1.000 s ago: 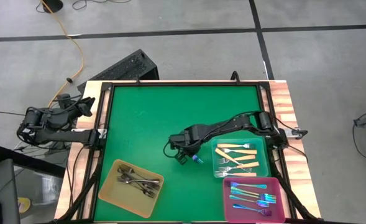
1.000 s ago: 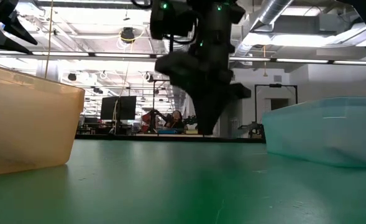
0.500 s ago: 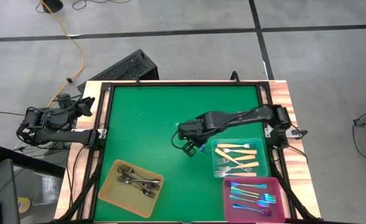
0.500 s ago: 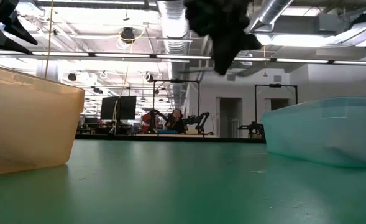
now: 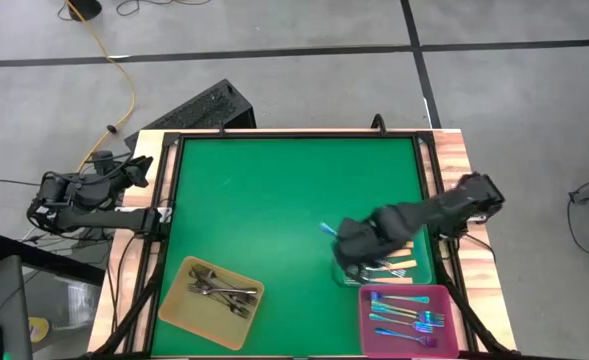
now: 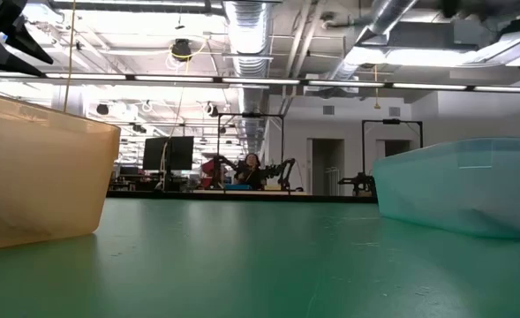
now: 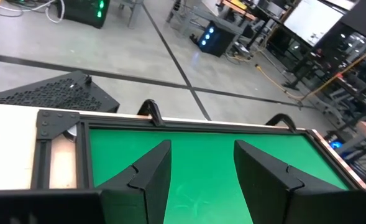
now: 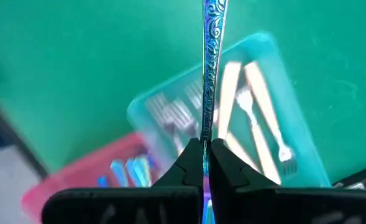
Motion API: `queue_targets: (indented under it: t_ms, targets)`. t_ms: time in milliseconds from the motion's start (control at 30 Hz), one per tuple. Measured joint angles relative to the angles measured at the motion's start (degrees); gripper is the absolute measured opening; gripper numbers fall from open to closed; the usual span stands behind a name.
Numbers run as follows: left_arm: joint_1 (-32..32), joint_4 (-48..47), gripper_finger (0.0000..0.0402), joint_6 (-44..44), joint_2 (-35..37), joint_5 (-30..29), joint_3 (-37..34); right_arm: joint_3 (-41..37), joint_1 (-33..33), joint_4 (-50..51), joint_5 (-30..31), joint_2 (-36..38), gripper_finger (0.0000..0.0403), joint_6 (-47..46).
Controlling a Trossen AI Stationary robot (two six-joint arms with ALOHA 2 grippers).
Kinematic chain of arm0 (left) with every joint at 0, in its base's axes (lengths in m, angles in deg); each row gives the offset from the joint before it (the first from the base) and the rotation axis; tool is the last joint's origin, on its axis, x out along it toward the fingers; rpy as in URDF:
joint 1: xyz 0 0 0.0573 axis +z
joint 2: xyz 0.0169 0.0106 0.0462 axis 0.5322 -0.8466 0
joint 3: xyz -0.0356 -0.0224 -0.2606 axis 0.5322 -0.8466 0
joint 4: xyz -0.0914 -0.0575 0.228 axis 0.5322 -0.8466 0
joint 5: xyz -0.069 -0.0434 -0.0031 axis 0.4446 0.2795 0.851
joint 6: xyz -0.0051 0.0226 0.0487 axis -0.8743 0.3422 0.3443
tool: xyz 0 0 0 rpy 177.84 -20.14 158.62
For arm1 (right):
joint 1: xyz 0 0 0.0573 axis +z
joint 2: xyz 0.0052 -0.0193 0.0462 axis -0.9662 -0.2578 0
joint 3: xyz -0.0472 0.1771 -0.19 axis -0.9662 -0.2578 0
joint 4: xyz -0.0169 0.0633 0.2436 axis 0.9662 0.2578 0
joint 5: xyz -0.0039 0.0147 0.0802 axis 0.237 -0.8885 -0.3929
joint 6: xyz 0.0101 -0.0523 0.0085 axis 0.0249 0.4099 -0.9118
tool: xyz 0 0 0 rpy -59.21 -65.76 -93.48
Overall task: Sort silverware by color (type)
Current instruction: Put the purple fork into the pink bin
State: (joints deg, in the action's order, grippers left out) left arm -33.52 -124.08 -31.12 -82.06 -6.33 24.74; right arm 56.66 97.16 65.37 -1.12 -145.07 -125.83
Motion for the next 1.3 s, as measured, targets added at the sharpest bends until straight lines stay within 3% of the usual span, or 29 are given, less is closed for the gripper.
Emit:
queue_targets:
  t_ms: [367,700,933,1300]
  targets:
    - [0.0,0.0,0.0158,0.0,0.0,0.0,0.0,-2.9,20.7,-0.3,-4.5,3.2,0.0025,-13.7]
    - [0.0,-0.1,0.0158,0.0,0.0,0.1,0.0,-2.9,35.8,-1.5,-6.1,2.1,0.0025,-38.0]
    - [0.0,-0.1,0.0158,0.0,0.0,0.0,0.0,-2.9,39.5,-2.4,-6.3,2.1,0.0026,-46.4]
    - [0.0,-0.2,0.0158,0.0,0.0,0.0,0.0,-4.1,37.3,-1.9,-5.9,2.1,0.0026,-42.2]
